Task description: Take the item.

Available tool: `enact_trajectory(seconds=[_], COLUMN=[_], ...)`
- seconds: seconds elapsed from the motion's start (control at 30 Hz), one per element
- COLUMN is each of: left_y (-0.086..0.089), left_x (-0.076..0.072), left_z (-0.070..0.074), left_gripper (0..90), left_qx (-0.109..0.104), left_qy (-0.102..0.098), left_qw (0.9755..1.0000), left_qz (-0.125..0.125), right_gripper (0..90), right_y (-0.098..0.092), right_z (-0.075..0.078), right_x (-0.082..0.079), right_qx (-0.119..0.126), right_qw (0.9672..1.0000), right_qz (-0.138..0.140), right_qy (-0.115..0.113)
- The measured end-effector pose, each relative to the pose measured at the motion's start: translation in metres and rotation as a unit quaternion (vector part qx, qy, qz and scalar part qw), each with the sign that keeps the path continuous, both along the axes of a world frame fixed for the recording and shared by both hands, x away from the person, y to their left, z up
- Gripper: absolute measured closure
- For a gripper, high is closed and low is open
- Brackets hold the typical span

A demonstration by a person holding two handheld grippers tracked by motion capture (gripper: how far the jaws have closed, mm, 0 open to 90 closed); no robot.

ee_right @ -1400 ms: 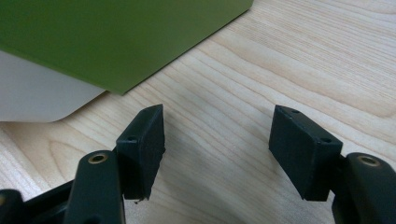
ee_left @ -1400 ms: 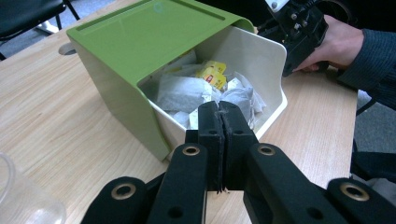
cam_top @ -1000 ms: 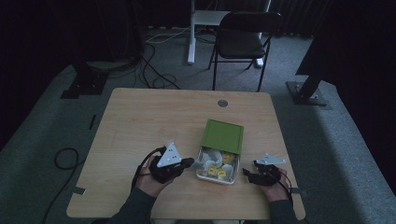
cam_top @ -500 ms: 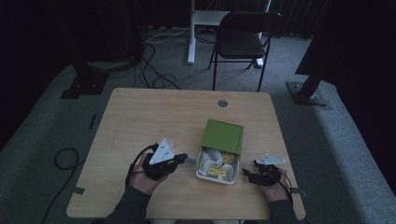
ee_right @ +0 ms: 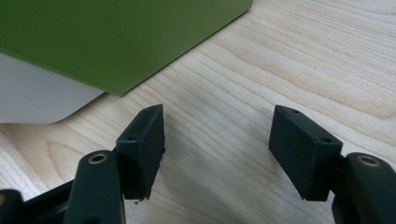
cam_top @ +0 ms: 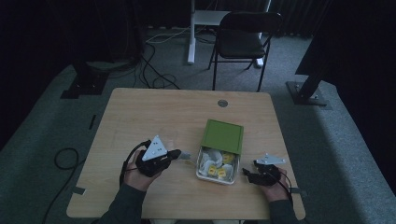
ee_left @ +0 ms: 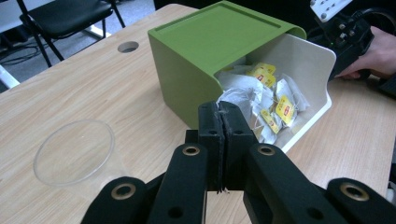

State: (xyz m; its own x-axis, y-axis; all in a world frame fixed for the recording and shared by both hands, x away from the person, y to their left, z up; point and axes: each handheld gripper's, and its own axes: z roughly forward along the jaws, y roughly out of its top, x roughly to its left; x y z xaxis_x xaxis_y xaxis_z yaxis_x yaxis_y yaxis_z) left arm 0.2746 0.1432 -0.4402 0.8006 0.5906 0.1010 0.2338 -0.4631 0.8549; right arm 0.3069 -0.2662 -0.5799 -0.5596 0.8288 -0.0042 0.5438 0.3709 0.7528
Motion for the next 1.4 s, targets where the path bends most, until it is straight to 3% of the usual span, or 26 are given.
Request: enact_trajectory(seconds=[0.9,1.4], left_y=[0.013,0.024], left_x=[0.016,0.030], left_z=[-0.001,-0.001], left_gripper=[89.7,89.7], left_qx=[0.000,-0.005], left_qy=[0.008,0.014], left_qw=[0.9996,0.9986], left_qz=[0.028,0.051], right_gripper=[35.2,28.7], right_y=[0.000,0.002], right_z=[0.000,-0.001], right_x=[0.000,0.002], right_qx=[0.000,0.002], right_qw=[1.0000,1.0000], right_qz=[0.001,0.003], right_qy=[-0.001,-0.001])
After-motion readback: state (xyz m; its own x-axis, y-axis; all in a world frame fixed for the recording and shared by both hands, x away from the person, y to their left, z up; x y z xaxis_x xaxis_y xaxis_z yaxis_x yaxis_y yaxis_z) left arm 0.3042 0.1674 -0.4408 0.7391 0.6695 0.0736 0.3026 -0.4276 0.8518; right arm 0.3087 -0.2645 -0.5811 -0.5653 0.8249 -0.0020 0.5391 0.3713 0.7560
